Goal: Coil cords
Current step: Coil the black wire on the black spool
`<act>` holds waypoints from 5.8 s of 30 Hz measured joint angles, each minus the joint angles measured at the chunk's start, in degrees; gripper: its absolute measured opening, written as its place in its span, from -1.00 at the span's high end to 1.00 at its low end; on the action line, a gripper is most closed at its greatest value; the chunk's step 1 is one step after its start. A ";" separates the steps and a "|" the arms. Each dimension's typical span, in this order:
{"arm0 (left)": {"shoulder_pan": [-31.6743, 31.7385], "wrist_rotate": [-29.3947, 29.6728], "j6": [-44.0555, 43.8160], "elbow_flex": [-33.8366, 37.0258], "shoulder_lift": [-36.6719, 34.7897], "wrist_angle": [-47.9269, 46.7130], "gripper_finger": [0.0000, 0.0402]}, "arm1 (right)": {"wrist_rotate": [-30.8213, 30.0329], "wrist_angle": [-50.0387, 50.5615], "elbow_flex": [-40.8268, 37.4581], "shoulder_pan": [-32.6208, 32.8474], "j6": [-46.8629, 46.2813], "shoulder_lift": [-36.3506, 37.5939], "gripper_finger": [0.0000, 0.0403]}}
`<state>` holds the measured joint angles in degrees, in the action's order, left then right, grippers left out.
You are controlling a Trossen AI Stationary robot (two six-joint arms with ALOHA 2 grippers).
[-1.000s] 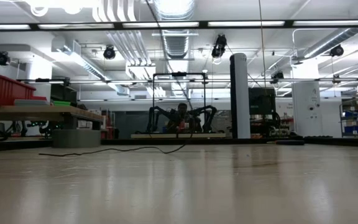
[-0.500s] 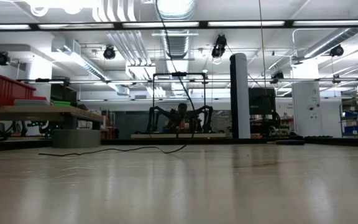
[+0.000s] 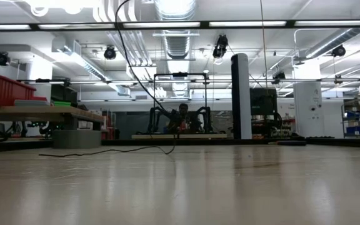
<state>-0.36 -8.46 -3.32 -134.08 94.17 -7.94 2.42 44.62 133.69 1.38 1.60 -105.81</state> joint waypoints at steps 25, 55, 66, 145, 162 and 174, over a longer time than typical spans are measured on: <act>-0.22 -0.08 -0.19 0.01 -0.02 -0.20 0.98 | -4.34 4.56 0.04 0.71 -4.15 1.64 -0.36; 0.29 6.44 2.29 -0.04 -8.88 -14.11 0.98 | -15.92 5.11 0.04 6.54 13.20 6.92 0.99; 4.87 -0.76 -16.65 -0.07 -9.14 -25.93 0.98 | -29.06 6.40 1.29 10.99 28.44 7.86 1.00; 2.44 -39.90 -39.21 -0.04 6.90 29.03 0.98 | -11.56 -11.38 1.33 8.94 25.67 7.92 0.75; 1.89 -41.83 -21.95 -0.96 5.08 57.30 0.99 | -11.05 -3.14 1.13 5.43 16.59 7.70 0.42; 1.57 -42.04 1.89 -0.85 1.23 1.48 0.99 | -10.97 0.11 0.36 4.51 14.40 7.70 0.47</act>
<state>1.21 -50.50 -1.43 -134.93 95.40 -6.46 -8.56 44.73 134.05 5.89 16.00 -98.10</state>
